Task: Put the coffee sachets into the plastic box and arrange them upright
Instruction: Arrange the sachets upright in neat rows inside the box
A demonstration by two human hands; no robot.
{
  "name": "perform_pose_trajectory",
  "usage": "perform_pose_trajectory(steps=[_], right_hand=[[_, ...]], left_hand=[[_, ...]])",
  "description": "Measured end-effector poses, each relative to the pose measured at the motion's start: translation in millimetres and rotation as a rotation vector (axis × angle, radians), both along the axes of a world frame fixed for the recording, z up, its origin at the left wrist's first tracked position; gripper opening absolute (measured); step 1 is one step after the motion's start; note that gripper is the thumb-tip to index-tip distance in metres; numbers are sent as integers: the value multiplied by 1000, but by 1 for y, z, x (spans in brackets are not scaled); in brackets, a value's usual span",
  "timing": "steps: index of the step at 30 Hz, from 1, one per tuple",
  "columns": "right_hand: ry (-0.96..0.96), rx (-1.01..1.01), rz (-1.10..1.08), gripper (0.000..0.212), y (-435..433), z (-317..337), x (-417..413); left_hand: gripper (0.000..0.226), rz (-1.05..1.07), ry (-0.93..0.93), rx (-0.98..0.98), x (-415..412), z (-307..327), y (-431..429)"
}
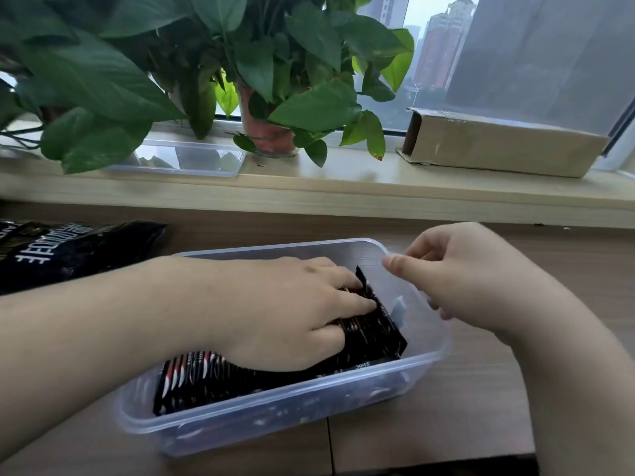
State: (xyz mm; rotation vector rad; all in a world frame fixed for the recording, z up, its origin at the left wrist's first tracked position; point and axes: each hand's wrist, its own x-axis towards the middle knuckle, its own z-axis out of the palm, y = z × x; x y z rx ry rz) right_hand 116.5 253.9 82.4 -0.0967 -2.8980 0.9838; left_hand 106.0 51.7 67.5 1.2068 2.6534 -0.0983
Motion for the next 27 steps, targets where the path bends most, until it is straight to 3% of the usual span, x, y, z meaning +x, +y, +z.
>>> perform_pose_trajectory(steps=[4,9,12,17,20,24,27], right_hand=[[-68,-43,45,30,1,-9,-4],[-82,-83,59,31,4,-9,-5],[-76,-83,70,32,4,-8,-4],[-90,-86,79,32,5,-7,-3],[-96,-83,88,32,6,-6,-3],[-101,-68,93,33,5,-6,-2],[-101,-63,92,33,5,-6,-3]], left_hand=[[65,1,31,-58,3,-5,5],[70,-4,131,60,5,0,6],[57,-51,61,-79,3,-3,8],[63,-39,-68,-205,-2,-14,9],[62,-30,-5,-81,-5,-10,8],[47,-321,274,245,-18,-6,12],[33,-447,385,285,-31,-15,17]])
